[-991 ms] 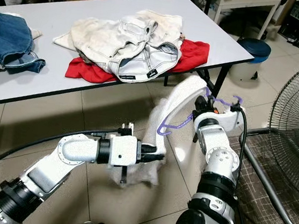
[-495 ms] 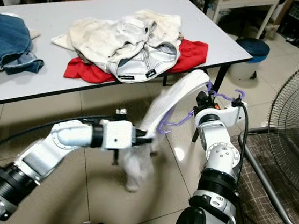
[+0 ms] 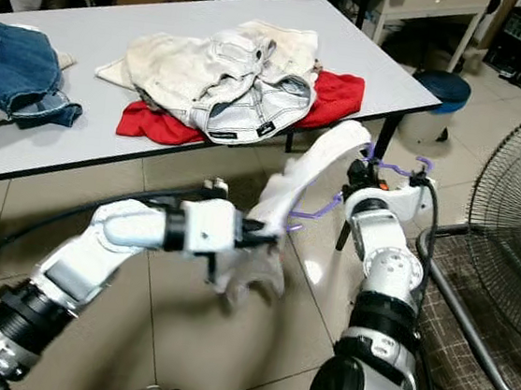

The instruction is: Hang hanger

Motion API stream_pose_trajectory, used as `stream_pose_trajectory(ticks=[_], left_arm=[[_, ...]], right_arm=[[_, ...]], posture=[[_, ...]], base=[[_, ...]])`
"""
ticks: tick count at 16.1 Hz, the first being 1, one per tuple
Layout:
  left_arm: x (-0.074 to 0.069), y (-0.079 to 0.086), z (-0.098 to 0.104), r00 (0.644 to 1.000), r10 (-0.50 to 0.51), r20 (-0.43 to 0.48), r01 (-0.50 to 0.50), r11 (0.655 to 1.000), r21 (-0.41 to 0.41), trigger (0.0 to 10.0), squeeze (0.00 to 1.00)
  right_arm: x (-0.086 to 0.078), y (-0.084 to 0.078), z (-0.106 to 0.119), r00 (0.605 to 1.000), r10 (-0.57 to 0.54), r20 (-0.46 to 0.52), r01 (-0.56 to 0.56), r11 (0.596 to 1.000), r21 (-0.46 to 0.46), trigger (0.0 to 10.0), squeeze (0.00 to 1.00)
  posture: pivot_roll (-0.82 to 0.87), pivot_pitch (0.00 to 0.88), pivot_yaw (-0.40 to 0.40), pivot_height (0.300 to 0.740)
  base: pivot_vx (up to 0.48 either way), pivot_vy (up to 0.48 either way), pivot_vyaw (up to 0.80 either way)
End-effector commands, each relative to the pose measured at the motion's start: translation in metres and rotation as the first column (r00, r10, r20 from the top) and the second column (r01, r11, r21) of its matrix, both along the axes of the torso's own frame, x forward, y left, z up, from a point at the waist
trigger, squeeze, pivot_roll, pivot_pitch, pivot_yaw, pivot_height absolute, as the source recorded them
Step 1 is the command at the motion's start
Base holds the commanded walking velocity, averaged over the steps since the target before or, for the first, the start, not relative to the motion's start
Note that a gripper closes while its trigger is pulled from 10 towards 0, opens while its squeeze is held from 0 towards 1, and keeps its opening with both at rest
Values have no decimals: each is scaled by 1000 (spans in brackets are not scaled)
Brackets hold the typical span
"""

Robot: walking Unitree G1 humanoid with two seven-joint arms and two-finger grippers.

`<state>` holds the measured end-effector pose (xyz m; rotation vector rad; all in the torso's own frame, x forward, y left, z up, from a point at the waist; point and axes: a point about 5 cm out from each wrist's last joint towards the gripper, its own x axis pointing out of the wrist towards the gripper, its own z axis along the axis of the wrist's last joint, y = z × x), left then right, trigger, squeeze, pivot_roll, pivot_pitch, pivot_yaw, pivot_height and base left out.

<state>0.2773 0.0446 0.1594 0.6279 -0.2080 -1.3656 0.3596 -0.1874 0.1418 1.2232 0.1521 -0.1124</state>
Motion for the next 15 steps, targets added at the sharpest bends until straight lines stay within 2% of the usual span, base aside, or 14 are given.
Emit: stream_pose_trajectory(ticks=[1,3,5,6,7,8,10,11,12,13,14,15], left_arm=[[-10,-8,-2,998,-61,-15,61,998,-1,0,0],[-13,-15,-3,996,-92,-15,92,996,1,0,0],[-14,-20,0,995,-99,8,99,995,10,0,0],[-11,-22,2,996,-82,27,81,997,11,0,0],[-7,-23,6,998,-36,47,36,999,-5,0,0],[-6,-23,8,999,-20,50,21,1000,-16,0,0],[-7,-23,11,999,14,31,-12,999,-52,0,0],[-4,-23,12,998,57,30,-55,996,-69,0,0],[-2,-22,11,996,86,24,-84,994,-65,0,0],[1,-19,10,994,108,27,-107,993,-48,78,0],[3,-17,8,992,126,21,-125,992,-27,784,0],[4,-15,6,990,139,19,-139,990,-6,3569,0]], right_arm=[[6,0,10,999,-23,32,22,1000,19,10000,0],[11,7,13,999,-7,35,6,999,37,10000,0],[17,23,14,999,46,24,-47,998,41,10000,0],[20,34,12,996,85,9,-86,996,26,10000,0],[19,48,6,988,152,-34,-153,988,-30,10000,0],[18,55,3,982,181,-51,-184,981,-57,10000,0],[15,71,-7,961,255,-105,-266,957,-113,10000,0],[11,82,-13,933,327,-149,-354,905,-234,10000,0],[9,87,-14,918,364,-156,-394,877,-274,10000,0],[8,89,-15,911,380,-158,-410,867,-281,10000,0],[7,88,-15,912,380,-157,-410,870,-274,10000,0],[7,87,-15,914,375,-156,-404,875,-266,10000,0]], posture=[[-80,61,44,740],[-79,73,39,740],[-78,82,31,740],[-77,86,20,740],[-77,90,6,740],[-75,90,0,740],[-72,91,-22,740],[-72,92,-24,740],[-69,90,-32,740],[-69,90,-32,740],[-70,89,-32,740],[-72,89,-29,740]], base=[[0,0,0],[0,0,0],[0,0,0],[0,0,0],[0,0,0],[0,0,0],[0,0,0],[0,0,0],[0,0,0],[0,0,0],[0,0,0],[0,0,0]])
